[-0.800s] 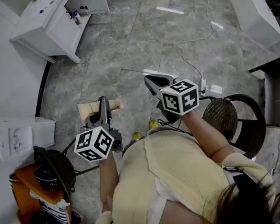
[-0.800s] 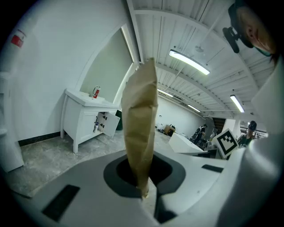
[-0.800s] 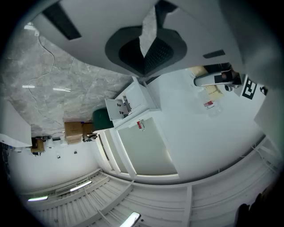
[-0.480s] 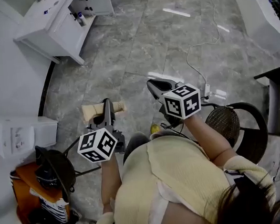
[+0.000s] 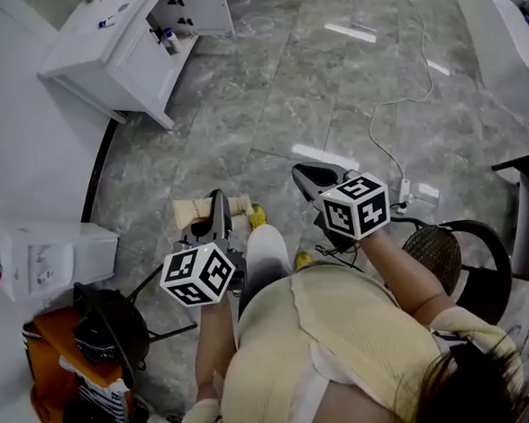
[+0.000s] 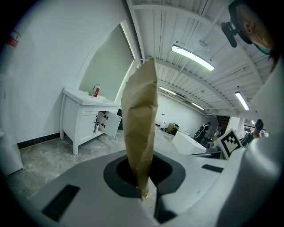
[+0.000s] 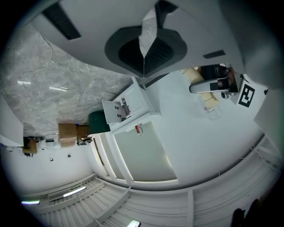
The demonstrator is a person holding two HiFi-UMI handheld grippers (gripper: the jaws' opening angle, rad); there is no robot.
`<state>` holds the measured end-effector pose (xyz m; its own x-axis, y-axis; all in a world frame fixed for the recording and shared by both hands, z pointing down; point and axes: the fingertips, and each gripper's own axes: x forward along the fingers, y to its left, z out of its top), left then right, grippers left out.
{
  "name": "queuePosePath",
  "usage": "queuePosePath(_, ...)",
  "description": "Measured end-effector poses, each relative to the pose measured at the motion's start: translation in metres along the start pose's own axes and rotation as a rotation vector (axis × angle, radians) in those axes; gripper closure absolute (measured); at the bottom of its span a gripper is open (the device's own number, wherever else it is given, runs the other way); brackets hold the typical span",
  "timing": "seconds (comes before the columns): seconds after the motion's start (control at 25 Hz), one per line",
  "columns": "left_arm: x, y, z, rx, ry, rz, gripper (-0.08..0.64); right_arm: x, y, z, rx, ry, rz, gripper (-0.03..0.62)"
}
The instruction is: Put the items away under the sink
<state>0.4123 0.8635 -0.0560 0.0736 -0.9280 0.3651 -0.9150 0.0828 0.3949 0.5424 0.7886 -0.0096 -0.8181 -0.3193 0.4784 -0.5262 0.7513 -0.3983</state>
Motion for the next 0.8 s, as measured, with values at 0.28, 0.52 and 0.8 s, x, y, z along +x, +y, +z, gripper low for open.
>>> queuePosePath(0.28,0.044,0.041,0.040,-0.017,0.002,-0.033,0.518,0.053,-0.005,0.039,-0.015,0.000,-0.013,0.566)
queuePosePath(0.52,0.078,0.077,0.073,-0.029,0.018,-0.062,0.518,0.105,-0.002,0.079,-0.012,0.001,-0.007,0.565)
queuePosePath(0.8,0.110,0.116,0.108,-0.036,0.020,-0.082,0.518,0.159,0.002,0.115,-0.023,-0.001,0.014,0.565)
